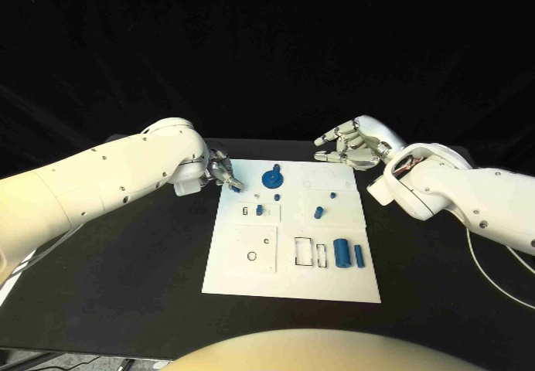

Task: Assemble the parts on the task board

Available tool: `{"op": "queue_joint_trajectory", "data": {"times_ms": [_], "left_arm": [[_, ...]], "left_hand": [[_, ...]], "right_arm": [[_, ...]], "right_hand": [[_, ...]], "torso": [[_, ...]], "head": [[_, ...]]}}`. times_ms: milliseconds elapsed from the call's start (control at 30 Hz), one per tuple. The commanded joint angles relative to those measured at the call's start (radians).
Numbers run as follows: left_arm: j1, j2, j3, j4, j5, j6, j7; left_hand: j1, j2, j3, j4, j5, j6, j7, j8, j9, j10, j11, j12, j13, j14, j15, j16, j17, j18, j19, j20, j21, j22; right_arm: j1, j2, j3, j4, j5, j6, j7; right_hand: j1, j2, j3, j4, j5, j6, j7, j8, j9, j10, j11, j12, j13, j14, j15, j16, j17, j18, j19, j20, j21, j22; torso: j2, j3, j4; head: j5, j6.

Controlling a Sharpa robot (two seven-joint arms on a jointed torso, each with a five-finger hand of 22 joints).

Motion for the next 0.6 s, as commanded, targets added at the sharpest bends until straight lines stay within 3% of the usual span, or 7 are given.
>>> {"op": "queue_joint_trajectory", "data": {"times_ms": [33, 267, 367, 600], "left_arm": [[-0.001, -0.023, -0.002, 0.052, 0.005, -0.067, -0.009], [-0.017, -0.051, -0.01, 0.132, 0.004, -0.133, -0.011], [-0.022, -0.057, -0.013, 0.154, 0.004, -0.142, -0.017], [-0.033, -0.053, -0.019, 0.168, 0.001, -0.1, -0.044]], "left_hand": [[-0.001, -0.009, 0.137, -0.128, -0.001, 0.008, -0.001, 0.004, 0.003, 0.009, -0.001, 0.005, 0.002, 0.101, 0.006, 0.003, 0.263, -0.011, 0.012, 0.008, 0.006, 0.067], [-0.004, -0.01, 0.143, -0.129, -0.001, 0.01, -0.002, 0.004, 0.004, 0.013, -0.001, 0.009, 0.007, 0.101, 0.005, 0.003, 0.263, -0.011, 0.013, 0.007, 0.007, 0.069], [-0.006, -0.011, 0.146, -0.129, -0.001, 0.011, -0.002, 0.004, 0.004, 0.014, -0.001, 0.01, 0.008, 0.101, 0.005, 0.003, 0.263, -0.011, 0.013, 0.007, 0.008, 0.07], [-0.007, -0.011, 0.148, -0.129, -0.001, 0.011, -0.002, 0.005, 0.005, 0.015, -0.001, 0.01, 0.006, 0.101, 0.005, 0.003, 0.263, -0.011, 0.013, 0.007, 0.007, 0.068]], "right_arm": [[-0.002, 0.0, 0.0, 0.0, -0.001, 0.011, 0.002], [-0.003, 0.0, 0.0, -0.001, 0.0, 0.011, 0.003], [-0.004, 0.0, 0.0, -0.001, 0.0, 0.011, 0.003], [-0.006, 0.001, 0.0, -0.002, -0.002, 0.013, 0.004]], "right_hand": [[-0.002, 0.008, -0.005, -0.001, 0.004, -0.002, 0.0, -0.002, -0.001, 0.0, -0.002, 0.006, 0.002, 0.044, 0.008, -0.003, -0.001, 0.017, -0.003, 0.004, -0.006, 0.001], [-0.002, 0.008, -0.005, -0.001, 0.004, -0.002, 0.0, -0.002, -0.001, 0.0, -0.002, 0.006, 0.002, 0.044, 0.008, -0.003, -0.001, 0.017, -0.003, 0.004, -0.006, 0.001], [-0.002, 0.008, -0.005, -0.001, 0.004, -0.002, 0.0, -0.002, -0.001, 0.0, -0.002, 0.006, 0.002, 0.044, 0.008, -0.003, -0.001, 0.017, -0.003, 0.004, -0.006, 0.001], [-0.002, 0.009, -0.007, 0.001, 0.004, -0.001, 0.0, -0.001, -0.001, 0.0, -0.002, 0.006, 0.001, 0.044, 0.008, -0.004, -0.001, 0.017, -0.002, 0.004, -0.006, 0.001]], "torso": [[-0.001, 0.0008, 0.0029], [-0.004, 0.0004, 0.0056], [-0.003, 0.0014, 0.0033], [-0.002, -0.0001, 0.0043]], "head": [[0.0, -0.003], [0.004, -0.006], [0.006, -0.007], [0.004, -0.006]]}}
